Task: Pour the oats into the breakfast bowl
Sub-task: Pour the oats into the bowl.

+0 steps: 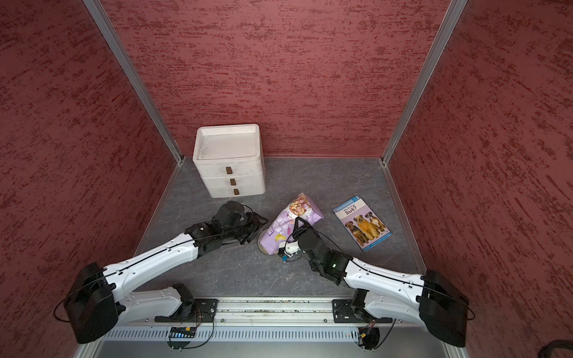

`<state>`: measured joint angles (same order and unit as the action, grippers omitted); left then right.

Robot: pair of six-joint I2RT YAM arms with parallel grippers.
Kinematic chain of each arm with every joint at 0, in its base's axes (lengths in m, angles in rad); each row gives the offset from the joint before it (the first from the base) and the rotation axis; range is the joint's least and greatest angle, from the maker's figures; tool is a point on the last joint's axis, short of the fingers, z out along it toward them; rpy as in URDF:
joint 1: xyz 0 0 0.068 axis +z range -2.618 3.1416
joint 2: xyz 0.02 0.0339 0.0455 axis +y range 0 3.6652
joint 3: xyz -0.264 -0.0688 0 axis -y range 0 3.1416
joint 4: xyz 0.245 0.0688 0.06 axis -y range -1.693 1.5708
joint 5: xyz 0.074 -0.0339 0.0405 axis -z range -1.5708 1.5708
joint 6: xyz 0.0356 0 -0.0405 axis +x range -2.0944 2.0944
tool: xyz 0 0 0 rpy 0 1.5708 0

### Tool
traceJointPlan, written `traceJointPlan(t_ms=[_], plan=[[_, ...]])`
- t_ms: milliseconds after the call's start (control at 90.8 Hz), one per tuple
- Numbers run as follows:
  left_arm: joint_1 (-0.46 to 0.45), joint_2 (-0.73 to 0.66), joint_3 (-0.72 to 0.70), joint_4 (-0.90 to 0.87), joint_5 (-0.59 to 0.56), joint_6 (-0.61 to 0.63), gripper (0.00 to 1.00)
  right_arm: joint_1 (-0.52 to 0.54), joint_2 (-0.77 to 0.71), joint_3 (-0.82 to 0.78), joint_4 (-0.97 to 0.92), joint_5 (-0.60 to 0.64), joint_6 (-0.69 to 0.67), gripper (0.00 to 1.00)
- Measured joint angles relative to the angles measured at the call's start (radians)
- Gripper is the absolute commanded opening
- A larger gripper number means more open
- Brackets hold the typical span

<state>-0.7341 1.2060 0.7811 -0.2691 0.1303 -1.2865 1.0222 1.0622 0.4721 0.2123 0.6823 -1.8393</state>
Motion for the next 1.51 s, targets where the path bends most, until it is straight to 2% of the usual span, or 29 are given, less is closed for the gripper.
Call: traceJointPlan(t_ms=[253,705,1510], plan=[[0.0,0.0,0.0,0.0,0.001,-0.001,0.53,0.033,-0.003,0.0,-0.014,-0.002,-0.006,0.0],[0.0,0.0,0.0,0.001,0.003,-0.007,0.53,-0.015,0.001,0.003,0.019,-0.004,-0.032,0.0],[0.01,0.0,0.0,0.0,0.002,-0.007,0.53,-0.019,0.018,0.006,0.033,-0.005,-0.039,0.0]])
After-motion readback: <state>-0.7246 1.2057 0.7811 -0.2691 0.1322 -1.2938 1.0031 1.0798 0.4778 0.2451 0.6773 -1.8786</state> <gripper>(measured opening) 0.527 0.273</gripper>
